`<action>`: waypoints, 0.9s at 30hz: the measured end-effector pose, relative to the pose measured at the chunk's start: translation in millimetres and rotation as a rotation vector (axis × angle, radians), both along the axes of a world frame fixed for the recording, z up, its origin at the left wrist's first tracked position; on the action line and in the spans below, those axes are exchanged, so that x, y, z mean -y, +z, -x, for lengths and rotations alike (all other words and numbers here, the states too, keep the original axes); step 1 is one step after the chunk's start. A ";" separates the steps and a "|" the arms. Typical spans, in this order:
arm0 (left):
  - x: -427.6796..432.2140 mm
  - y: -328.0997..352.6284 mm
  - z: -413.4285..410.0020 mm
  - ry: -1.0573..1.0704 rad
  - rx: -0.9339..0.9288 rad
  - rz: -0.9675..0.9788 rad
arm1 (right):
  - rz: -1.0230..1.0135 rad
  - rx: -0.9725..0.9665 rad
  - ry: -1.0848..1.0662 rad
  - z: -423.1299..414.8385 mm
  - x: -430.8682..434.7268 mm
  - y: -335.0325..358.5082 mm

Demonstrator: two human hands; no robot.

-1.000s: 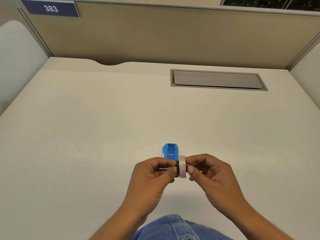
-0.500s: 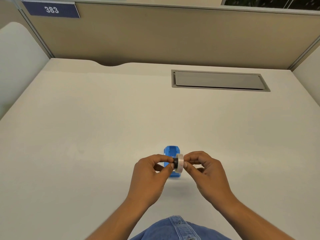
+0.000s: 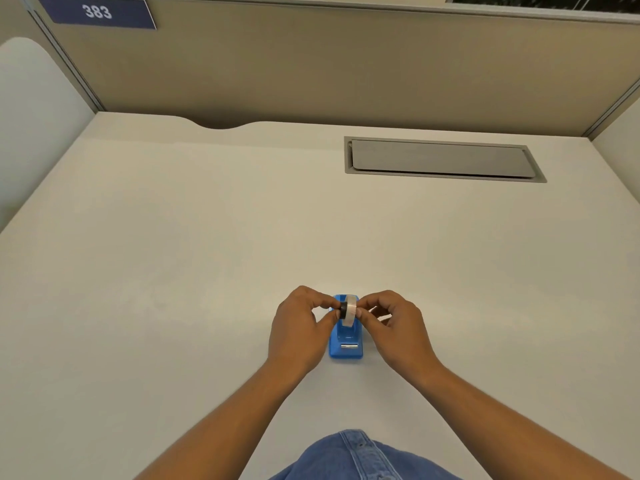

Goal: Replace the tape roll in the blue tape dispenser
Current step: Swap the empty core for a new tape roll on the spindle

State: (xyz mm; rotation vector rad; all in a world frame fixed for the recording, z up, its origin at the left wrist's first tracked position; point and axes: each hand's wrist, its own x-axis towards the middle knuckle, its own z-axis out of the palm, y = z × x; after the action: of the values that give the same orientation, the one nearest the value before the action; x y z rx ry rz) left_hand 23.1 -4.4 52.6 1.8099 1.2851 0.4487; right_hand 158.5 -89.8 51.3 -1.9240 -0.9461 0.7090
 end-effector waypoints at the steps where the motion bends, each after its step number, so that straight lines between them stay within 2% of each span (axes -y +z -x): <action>1: -1.4 -2.2 -0.7 -0.002 -0.011 0.000 | 0.003 0.005 0.005 -0.4 -0.7 -1.8; 14: -6.4 -18.6 -8.6 -0.032 -0.098 -0.097 | 0.098 0.030 0.118 -10.2 0.9 -9.5; 27: -6.3 -19.1 -7.6 -0.040 -0.068 -0.094 | 0.099 0.270 0.216 -13.3 -4.9 -9.9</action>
State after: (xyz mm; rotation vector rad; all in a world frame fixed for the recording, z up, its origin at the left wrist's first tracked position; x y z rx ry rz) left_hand 30.7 1.9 33.5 1.9405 1.2905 0.4348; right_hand 171.8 -84.9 41.4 -2.0596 -1.3233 0.6375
